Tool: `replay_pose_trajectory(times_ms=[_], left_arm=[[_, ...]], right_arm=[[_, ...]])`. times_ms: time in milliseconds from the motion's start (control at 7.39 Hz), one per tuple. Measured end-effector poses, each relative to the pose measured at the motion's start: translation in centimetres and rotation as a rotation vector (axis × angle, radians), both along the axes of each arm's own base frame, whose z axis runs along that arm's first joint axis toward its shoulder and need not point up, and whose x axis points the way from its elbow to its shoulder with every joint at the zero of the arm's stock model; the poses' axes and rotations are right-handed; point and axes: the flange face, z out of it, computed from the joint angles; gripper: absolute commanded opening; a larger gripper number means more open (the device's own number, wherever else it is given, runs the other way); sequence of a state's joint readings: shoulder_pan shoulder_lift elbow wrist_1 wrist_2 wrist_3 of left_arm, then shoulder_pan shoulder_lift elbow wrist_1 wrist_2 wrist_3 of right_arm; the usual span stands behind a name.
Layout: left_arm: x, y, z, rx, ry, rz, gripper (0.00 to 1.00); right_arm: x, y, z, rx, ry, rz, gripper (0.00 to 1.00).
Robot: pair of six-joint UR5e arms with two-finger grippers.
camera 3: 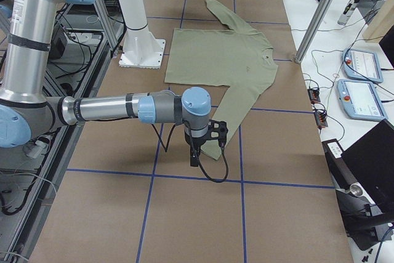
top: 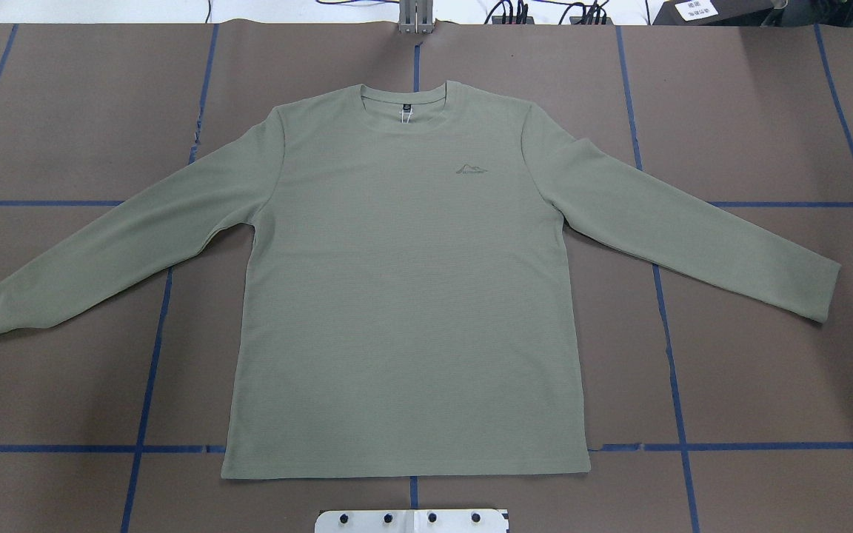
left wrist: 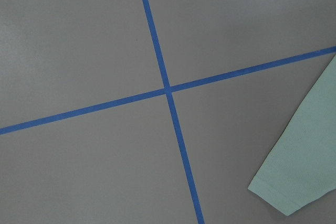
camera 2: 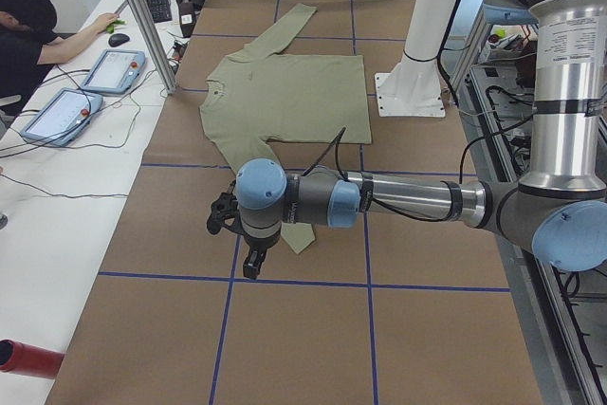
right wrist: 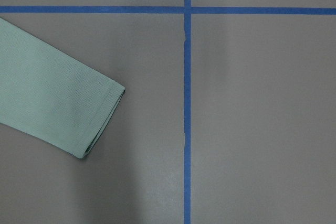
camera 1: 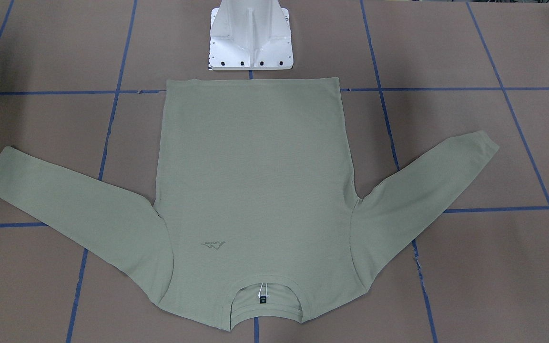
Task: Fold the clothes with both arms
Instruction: 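Lower the right gripper onto the sleeve cuff nearest it and grasp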
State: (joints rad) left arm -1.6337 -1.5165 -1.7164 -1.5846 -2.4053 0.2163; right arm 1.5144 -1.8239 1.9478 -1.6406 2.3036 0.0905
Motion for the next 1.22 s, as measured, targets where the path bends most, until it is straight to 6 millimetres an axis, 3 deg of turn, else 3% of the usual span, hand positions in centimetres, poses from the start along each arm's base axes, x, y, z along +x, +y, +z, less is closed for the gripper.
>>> replay_pose_trajectory(times_ms=[406,677,947,1218], left_arm=[[0.0,-0.1,-1.0,0.036,-0.009,0.002,1.00],[-0.1,-0.7,-2.8,0.100,-0.014,-0.003,1.00],[-0.2,-1.1,-3.7,0.204,-0.021,-0.007,1.00],[-0.3,-1.0,-4.0,0.259,-0.025,-0.010,1.00]], right_arm=[[-0.1,-0.7,-0.9,0.034,-0.006,0.000,1.00],[-0.8,-3.1,-4.0,0.117,-0.042,-0.006,1.00],[-4.0,-5.7,-5.7,0.124,-0.070,0.007,1.00],[-8.0,-7.5,-4.3,0.109,-0.125,0.100,0.98]])
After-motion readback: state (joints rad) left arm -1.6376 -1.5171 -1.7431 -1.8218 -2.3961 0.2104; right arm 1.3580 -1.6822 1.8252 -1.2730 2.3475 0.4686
